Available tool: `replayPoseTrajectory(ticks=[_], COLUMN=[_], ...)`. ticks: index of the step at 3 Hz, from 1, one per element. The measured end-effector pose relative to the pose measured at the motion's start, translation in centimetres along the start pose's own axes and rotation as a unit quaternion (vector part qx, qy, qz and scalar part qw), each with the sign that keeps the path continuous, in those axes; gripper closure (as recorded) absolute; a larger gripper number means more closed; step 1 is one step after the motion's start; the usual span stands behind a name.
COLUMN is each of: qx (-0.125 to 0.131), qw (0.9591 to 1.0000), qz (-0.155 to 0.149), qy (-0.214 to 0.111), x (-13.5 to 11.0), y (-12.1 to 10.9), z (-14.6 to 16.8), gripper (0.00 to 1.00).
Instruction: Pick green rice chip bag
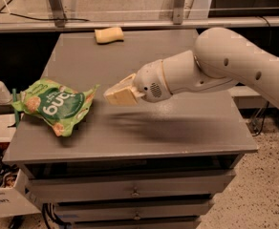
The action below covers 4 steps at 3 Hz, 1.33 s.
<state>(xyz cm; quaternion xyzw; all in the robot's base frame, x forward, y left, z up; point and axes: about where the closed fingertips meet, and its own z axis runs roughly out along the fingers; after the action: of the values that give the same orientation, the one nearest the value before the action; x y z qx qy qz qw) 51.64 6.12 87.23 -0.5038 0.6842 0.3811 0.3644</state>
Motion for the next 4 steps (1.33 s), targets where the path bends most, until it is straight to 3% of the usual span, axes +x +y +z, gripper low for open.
replayPoseTrajectory(ticks=[1,2,3,4], qx=[-0.004,-0.005,-0.013,-0.039], qw=[0.9985,0.9983,0.9977,0.9870], qz=[-0.052,-0.056,-0.066,-0.151], qy=[-0.016,-0.016,-0.009,0.040], x=[-2.52,-2.67,-2.79,-3.12], y=[0.19,0.29,0.43,0.94], z=[-0.76,-0.66,-0.61,0.06], gripper=[0.40,0.16,0.00,0.00])
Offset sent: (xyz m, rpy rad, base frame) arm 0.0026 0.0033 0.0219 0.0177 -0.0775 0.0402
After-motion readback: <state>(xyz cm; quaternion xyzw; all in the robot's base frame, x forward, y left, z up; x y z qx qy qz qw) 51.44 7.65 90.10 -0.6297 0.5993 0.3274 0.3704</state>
